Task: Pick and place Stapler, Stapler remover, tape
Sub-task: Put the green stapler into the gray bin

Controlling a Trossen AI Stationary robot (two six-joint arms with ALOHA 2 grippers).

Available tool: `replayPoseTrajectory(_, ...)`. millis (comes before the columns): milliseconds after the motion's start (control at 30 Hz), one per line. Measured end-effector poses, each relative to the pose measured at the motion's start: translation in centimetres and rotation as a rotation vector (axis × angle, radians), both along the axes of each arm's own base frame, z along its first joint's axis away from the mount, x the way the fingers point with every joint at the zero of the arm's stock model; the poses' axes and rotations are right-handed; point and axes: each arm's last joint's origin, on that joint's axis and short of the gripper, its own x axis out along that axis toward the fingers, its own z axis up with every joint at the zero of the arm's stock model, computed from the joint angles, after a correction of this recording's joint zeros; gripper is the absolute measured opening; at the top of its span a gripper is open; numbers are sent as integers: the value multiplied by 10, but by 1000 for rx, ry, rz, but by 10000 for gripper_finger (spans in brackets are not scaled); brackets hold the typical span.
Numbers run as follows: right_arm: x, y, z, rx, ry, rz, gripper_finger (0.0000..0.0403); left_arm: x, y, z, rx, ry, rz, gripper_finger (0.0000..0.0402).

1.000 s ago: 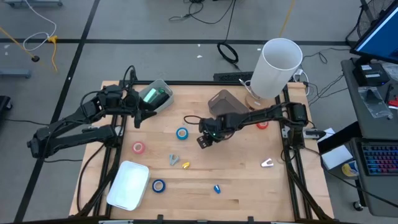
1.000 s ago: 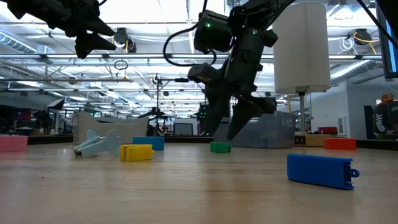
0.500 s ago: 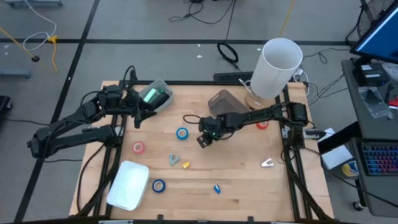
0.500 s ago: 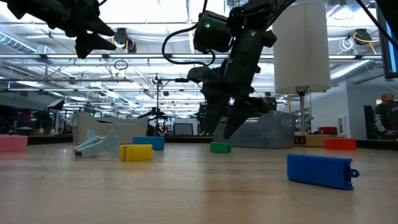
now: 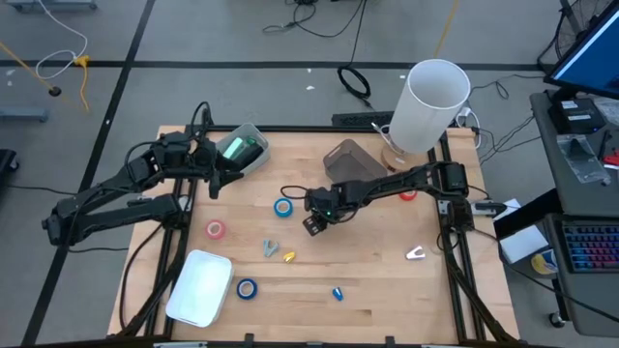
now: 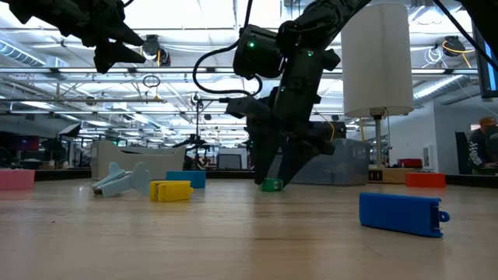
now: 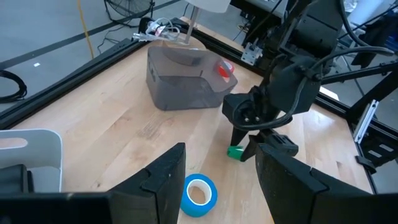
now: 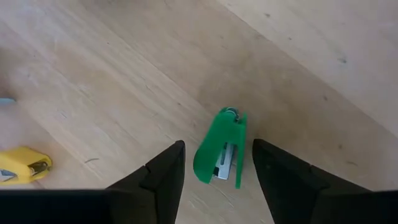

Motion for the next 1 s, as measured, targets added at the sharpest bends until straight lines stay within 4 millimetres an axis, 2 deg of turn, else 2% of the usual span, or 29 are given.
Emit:
replayPoseTrajectory(333, -4, 6, -4, 4, 43, 45, 142, 0, 0, 0, 2, 1, 0, 195)
replayPoseTrajectory(767, -5, 8, -5, 0, 55, 83, 132, 0, 0, 0, 10, 4, 6, 195)
replayPoseTrajectory(1000, -6, 8, -5, -2, 57, 112, 82, 0, 0, 0, 11, 0, 6, 195)
